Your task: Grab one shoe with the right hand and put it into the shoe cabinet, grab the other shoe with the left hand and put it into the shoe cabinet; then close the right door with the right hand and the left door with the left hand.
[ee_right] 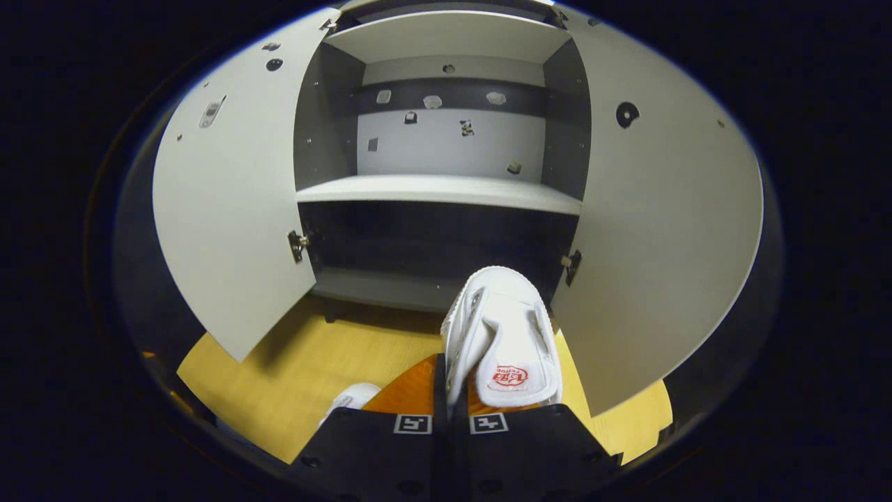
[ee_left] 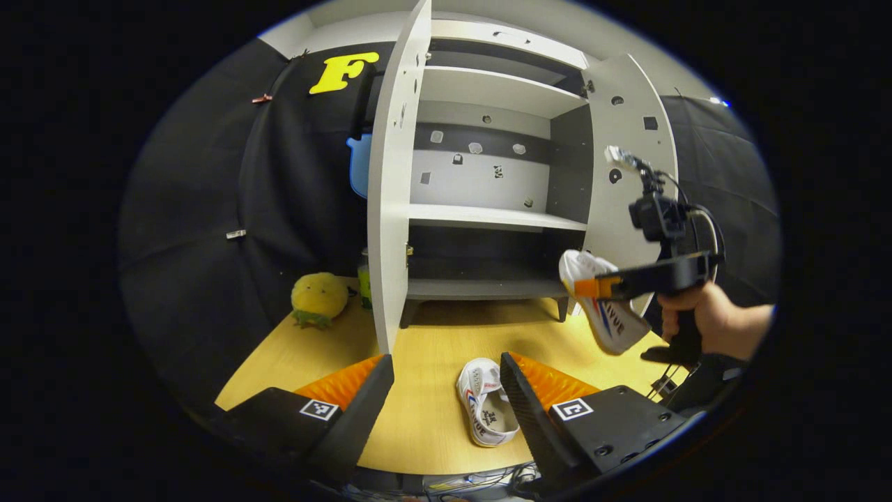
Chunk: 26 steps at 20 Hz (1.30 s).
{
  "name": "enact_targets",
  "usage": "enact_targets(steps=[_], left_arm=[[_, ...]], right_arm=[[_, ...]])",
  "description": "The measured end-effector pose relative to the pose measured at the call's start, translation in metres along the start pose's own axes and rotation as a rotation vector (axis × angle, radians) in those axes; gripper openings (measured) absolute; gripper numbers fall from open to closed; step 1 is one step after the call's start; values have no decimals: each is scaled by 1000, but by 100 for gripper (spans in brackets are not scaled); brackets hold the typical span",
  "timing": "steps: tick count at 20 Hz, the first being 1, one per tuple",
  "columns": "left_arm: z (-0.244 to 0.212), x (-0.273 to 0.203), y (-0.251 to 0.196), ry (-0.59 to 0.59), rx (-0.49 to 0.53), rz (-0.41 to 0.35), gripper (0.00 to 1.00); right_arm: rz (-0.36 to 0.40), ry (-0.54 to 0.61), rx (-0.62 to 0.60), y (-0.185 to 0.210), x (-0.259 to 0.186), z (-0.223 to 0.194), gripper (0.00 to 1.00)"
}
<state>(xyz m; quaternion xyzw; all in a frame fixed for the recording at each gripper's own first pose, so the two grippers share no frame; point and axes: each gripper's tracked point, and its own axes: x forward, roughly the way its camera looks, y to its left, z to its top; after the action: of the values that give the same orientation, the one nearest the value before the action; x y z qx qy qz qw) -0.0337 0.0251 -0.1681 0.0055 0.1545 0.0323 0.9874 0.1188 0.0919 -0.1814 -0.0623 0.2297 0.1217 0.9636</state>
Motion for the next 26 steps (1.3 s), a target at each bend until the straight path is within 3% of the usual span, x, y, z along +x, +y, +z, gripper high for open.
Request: enact_targets(steps=[6,15,19,26], left_arm=[[23,0,12,-42,4,9,95],[41,8,33,-53,4,118,95],[57,15,40,-73,18,191,95],[55,21,52,-1,20,315,95]], right_arm=[[1,-141,-59,13,12,115,5],[-19,-288,-161,13,100,253,5],[-7,-269,-177,8,162,277,5],[-5,-103,-166,-21,258,273,5]])
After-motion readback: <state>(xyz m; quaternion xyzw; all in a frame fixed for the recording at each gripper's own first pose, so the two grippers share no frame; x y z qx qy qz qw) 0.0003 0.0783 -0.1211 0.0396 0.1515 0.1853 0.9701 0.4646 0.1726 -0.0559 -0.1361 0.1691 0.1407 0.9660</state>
